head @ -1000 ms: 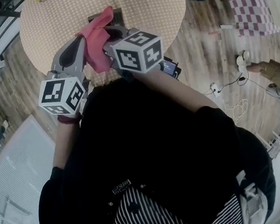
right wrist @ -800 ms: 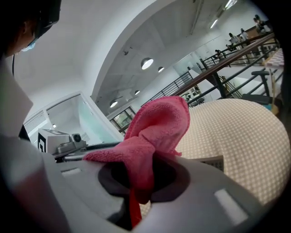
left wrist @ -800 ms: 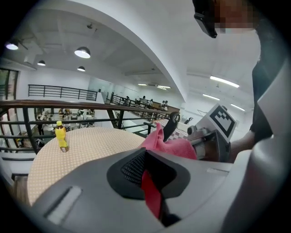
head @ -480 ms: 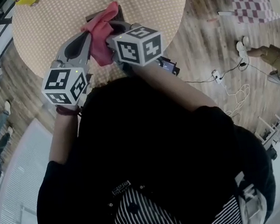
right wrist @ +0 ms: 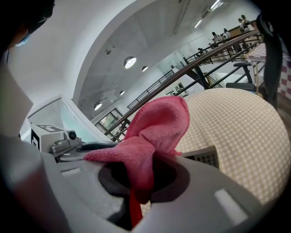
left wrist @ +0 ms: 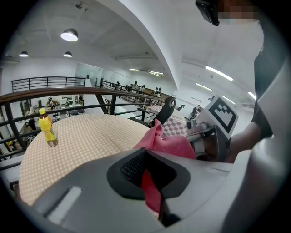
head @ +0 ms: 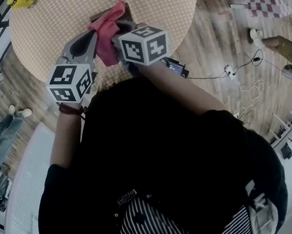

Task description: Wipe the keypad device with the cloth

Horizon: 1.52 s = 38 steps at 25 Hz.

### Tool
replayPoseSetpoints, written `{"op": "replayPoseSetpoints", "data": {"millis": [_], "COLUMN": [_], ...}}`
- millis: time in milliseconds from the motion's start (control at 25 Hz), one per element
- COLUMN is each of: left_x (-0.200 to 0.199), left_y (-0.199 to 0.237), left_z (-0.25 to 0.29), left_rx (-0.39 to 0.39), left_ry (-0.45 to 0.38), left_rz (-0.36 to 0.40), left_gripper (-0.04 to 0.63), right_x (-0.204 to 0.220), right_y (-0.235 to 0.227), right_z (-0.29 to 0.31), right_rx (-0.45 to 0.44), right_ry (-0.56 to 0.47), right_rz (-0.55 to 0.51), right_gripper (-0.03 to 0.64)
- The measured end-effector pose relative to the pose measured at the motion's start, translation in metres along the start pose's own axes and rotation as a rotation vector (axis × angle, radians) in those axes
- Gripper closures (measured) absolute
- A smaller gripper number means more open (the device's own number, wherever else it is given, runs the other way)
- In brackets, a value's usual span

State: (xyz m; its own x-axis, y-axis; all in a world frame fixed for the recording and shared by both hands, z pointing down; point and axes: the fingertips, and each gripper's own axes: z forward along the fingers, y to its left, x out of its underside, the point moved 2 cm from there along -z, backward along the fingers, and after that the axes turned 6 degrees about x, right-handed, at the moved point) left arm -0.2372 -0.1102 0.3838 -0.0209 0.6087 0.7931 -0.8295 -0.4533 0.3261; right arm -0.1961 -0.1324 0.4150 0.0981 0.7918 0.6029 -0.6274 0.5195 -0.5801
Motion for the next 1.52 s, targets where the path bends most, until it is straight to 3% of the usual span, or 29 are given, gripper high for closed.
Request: {"op": "replayPoseSetpoints", "data": {"millis": [560,800,1080,1520], "left_x": [0.009,0.03,0.052,0.067], "left_y": [0.051,0.081,0.097,0.107], "left_z": [0.049,0.087,0.11,0.132], "left_rx": [0.02,0.053,0.1,0.127], "left_ry": [0.136,0.34,0.493,0.553], "left_rz": [0.05,0.142,0.166,0.175], "left_gripper": [0.594,0.594,0.594,0.594], "right_x": [0.019,0.033,0.036,0.041], "right_y": [-0.039,-0.058,-0.07,-0.102], "right_z": [0.035,0.059,0.08,0.103], "right_rx": [0.071,0.108,0.142,0.203], "right_ry": [0.064,0.117,0.152,0.17], "right_rz": [0.027,0.041,0.059,0.121], "right_gripper": [0.552,0.552,0.552,0.552]}}
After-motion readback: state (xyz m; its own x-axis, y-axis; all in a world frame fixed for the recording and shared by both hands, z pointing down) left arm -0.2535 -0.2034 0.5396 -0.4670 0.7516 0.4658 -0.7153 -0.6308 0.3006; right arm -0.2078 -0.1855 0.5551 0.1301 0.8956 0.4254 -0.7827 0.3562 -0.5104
